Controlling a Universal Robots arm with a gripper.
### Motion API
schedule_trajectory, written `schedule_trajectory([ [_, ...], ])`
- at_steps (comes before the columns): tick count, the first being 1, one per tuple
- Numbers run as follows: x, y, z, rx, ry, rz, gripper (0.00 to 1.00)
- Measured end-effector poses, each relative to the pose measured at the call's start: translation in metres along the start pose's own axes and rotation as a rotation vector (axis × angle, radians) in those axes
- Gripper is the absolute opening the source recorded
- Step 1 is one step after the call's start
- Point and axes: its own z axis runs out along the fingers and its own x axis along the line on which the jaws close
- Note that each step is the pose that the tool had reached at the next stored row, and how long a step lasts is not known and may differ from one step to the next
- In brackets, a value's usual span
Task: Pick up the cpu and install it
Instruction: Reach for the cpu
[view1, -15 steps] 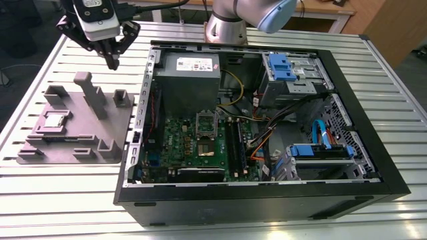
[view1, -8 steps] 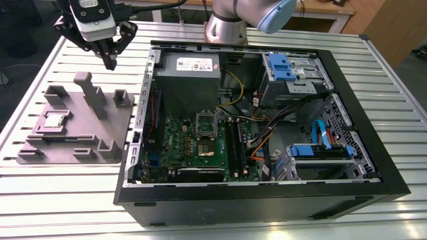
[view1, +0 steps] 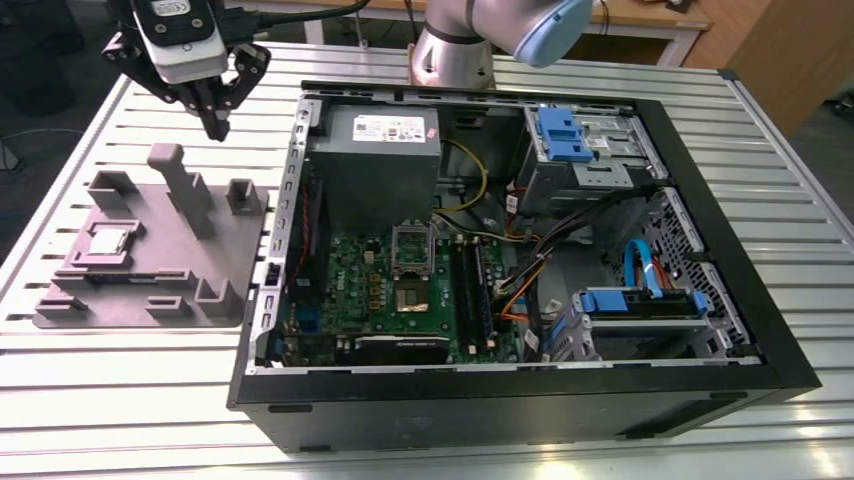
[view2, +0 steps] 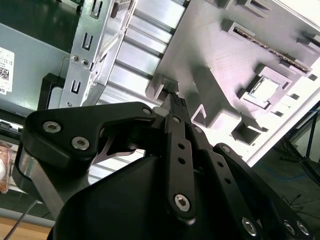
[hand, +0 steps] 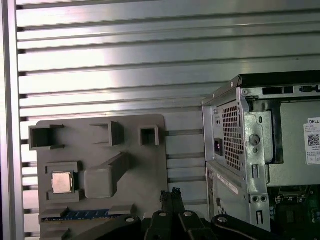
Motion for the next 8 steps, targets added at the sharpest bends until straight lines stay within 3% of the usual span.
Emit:
schedule_trajectory([
  [8, 0.0035, -0.0003, 0.0008, 0.0002, 0.0017, 0.000, 0.10],
])
